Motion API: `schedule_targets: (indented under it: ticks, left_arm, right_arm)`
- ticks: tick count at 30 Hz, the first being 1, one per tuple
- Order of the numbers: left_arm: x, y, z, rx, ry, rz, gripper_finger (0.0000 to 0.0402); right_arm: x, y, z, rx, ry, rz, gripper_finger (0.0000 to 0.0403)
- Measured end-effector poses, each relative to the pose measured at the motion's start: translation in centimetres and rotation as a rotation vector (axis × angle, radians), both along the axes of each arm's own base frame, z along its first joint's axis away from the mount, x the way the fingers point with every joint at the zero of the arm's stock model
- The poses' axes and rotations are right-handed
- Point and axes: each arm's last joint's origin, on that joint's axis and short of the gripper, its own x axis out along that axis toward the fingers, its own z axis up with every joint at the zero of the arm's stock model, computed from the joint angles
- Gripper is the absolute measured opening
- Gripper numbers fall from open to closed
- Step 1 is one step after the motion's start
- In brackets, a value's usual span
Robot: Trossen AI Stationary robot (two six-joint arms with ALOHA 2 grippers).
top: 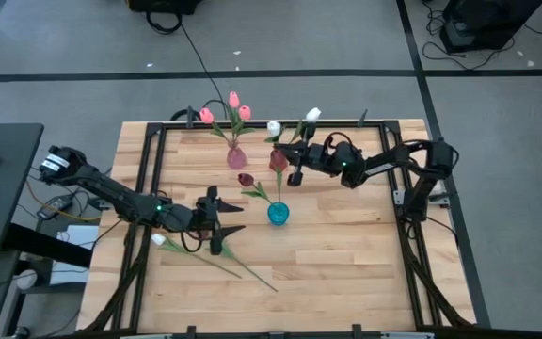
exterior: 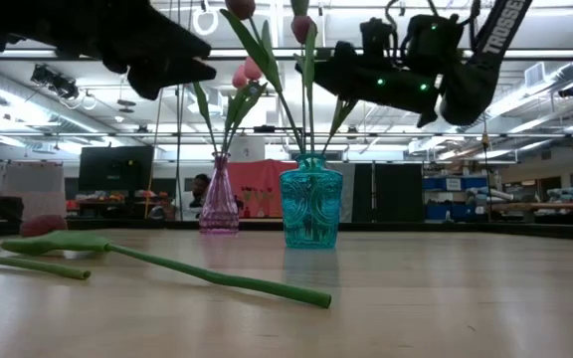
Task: Sort flowers into vase by color
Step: Put the top white flower into the red vase
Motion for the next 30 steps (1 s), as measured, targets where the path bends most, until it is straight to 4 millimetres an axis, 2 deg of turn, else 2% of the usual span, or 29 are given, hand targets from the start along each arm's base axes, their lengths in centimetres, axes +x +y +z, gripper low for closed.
schedule_targets:
  ticks: [5, 10, 17, 22, 30]
  left_arm:
    - [-0.2, 0.1, -0.6, 0.002, 0.024, 0.017, 0.0241]
    - [-0.3, 0.2, -0.7, 0.005, 0.038, 0.019, 0.0241]
    - [-0.3, 0.2, -0.8, 0.010, 0.051, 0.019, 0.0241]
    - [-0.3, 0.2, -0.9, 0.008, 0.058, 0.020, 0.0241]
    - [-0.5, 0.2, -1.2, -0.019, 0.080, 0.031, 0.0241]
  right_arm:
    - [1.0, -0.9, -0.5, -0.037, 0.007, -0.030, 0.0011]
    - [1.2, -1.5, -1.2, -0.049, 0.027, -0.062, 0.0011]
    - [1.1, -1.6, -1.2, -0.052, 0.032, -0.103, 0.0015]
    - [1.2, -1.9, -2.0, 0.003, 0.105, -0.187, 0.0037]
    - [1.4, -1.5, -2.2, 0.013, 0.146, -0.202, 0.0090]
